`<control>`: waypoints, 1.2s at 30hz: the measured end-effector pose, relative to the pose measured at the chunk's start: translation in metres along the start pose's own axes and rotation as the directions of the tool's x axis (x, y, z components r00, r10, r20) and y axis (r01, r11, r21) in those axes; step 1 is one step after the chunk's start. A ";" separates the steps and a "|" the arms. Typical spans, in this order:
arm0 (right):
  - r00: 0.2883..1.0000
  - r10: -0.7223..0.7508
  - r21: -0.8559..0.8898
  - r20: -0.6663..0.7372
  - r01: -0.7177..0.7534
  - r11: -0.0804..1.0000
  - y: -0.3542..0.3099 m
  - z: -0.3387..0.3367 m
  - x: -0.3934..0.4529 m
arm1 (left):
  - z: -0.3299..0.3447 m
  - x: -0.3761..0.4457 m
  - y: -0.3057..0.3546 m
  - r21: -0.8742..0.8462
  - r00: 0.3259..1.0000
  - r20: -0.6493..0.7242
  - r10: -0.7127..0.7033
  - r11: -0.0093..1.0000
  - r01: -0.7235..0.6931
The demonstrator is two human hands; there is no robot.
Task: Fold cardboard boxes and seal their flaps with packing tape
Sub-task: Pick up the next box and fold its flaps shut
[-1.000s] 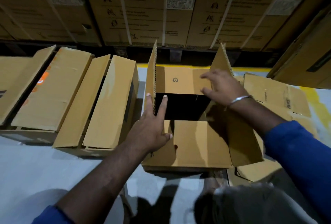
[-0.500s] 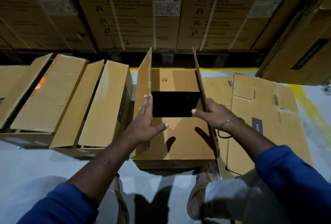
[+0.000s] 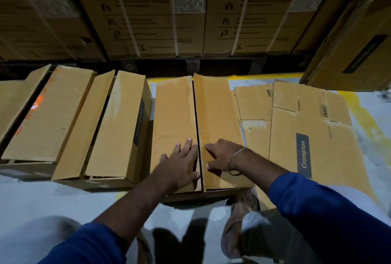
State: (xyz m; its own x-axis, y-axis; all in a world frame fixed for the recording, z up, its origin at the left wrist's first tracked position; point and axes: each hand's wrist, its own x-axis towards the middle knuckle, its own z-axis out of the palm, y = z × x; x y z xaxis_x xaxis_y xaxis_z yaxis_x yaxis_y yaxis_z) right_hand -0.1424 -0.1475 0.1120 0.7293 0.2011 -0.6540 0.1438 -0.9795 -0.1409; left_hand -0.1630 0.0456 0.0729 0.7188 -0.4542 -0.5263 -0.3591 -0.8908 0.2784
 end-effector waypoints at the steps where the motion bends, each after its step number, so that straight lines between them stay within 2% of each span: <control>1: 1.000 0.007 -0.030 -0.004 -0.007 1.000 0.000 0.001 0.002 | 0.002 0.000 -0.001 0.030 1.000 -0.005 0.002 1.000 -0.002; 5: 0.997 0.025 -0.143 0.072 -0.015 0.990 -0.004 0.006 0.005 | 0.011 0.005 -0.006 0.080 0.999 0.035 -0.024 0.997 0.021; 9: 0.979 0.090 -0.282 0.181 -0.036 0.959 -0.007 0.026 0.013 | 0.016 0.008 -0.007 0.208 0.991 0.129 -0.034 0.978 0.006; 11: 0.978 0.134 -0.351 0.159 -0.071 0.934 -0.010 0.043 0.017 | 0.021 0.007 -0.008 0.292 0.993 0.113 -0.041 0.956 0.007; 14: 0.995 0.097 -0.415 0.019 -0.081 0.906 -0.010 0.062 0.018 | 0.031 0.004 -0.006 0.367 0.999 0.018 -0.043 0.930 0.033; 16: 0.997 0.042 -0.412 -0.059 -0.062 0.909 -0.008 0.066 0.017 | 0.033 0.004 -0.007 0.365 1.000 -0.003 -0.031 0.931 0.029; 20: 0.995 -0.014 -0.361 -0.102 -0.023 0.932 -0.002 0.056 0.020 | 0.021 0.005 -0.013 0.380 0.999 -0.028 -0.019 0.925 0.028; 25: 0.977 -0.060 -0.312 -0.202 -0.007 0.950 0.003 0.043 0.026 | 0.017 0.010 -0.022 0.315 0.993 -0.108 -0.054 0.945 0.085; 33: 0.988 -0.016 -0.342 -0.155 -0.039 0.939 -0.009 0.053 0.038 | 0.025 0.014 -0.024 0.335 0.992 -0.077 -0.096 0.935 0.116; 36: 0.996 -0.014 -0.327 -0.091 -0.017 0.945 -0.011 0.040 0.033 | 0.019 0.013 -0.025 0.318 0.994 -0.053 -0.094 0.942 0.106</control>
State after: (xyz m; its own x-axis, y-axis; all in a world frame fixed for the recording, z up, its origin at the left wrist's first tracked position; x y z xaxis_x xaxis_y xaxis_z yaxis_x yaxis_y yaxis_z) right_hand -0.1470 -0.1296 0.0619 0.7853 0.2133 -0.5812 0.3425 -0.9317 0.1210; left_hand -0.1557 0.0613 0.0441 0.7796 -0.3677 -0.5071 -0.4518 -0.8908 -0.0488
